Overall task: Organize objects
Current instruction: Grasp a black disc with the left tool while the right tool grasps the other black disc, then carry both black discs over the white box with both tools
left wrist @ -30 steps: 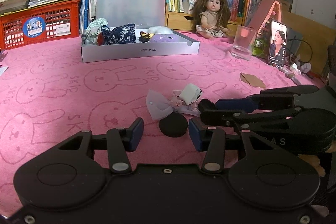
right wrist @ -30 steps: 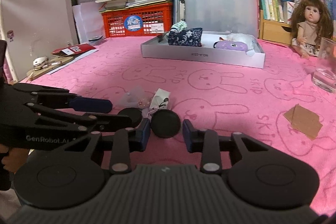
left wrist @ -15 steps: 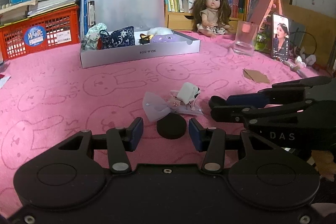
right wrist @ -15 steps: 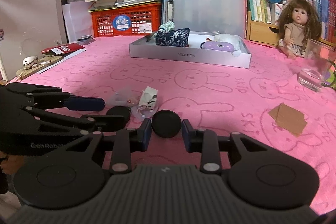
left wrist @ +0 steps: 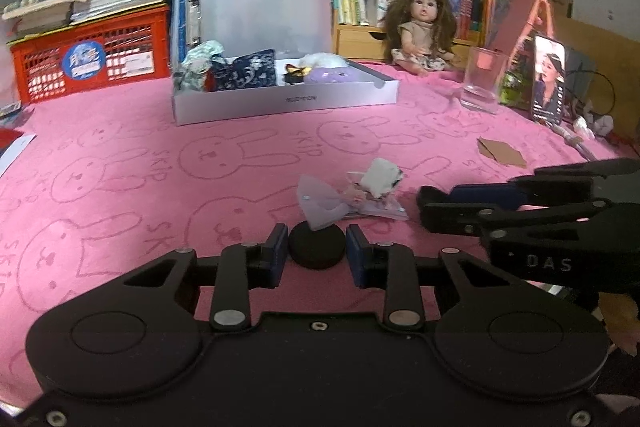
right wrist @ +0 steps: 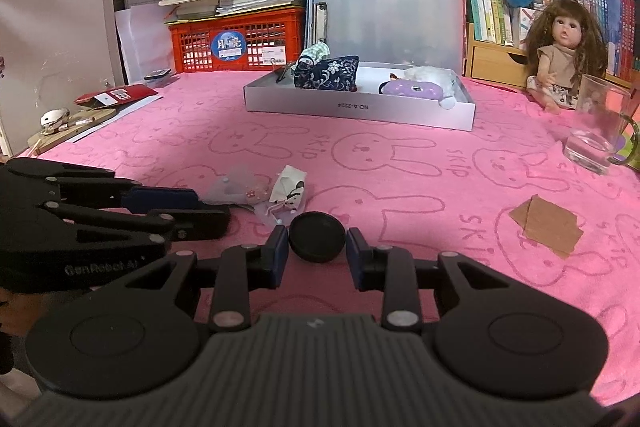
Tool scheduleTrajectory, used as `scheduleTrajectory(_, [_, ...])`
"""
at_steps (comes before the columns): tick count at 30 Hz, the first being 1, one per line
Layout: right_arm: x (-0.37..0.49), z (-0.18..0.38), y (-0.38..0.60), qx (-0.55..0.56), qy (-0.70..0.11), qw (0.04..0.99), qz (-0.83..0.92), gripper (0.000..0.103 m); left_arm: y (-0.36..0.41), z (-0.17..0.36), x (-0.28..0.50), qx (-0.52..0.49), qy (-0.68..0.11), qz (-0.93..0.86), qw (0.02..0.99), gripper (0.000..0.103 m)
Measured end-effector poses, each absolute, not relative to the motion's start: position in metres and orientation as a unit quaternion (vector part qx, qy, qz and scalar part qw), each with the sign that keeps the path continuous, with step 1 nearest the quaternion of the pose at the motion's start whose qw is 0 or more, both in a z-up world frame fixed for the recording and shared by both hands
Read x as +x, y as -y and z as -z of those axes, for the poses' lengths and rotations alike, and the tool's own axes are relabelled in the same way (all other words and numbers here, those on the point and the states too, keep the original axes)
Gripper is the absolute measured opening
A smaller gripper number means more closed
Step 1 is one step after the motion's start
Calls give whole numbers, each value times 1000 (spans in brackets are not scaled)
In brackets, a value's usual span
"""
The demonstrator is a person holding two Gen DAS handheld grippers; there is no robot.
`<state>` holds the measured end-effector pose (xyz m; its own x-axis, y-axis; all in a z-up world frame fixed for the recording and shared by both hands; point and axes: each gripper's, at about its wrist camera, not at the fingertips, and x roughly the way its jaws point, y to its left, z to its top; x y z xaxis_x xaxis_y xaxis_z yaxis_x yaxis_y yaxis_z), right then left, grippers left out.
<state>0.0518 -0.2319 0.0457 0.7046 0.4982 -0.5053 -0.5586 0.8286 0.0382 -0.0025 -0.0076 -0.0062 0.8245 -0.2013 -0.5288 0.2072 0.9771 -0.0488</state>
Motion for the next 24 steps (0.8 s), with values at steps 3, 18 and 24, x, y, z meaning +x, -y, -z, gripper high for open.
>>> scheduleTrajectory(3, [53,-48,235,-53,-255,924,-282,37,1,3,-3,1,-273,96,957,30])
scheduleTrajectory(18, [75,-65,241,-47,-247,939,-235,37,-18,-23,17,-15,-246,63,967,30])
scheduleTrajectory(24, [86,-70,242,-43,-247,944,-216,37,-21,-30,29,-22,-241,58,969,30])
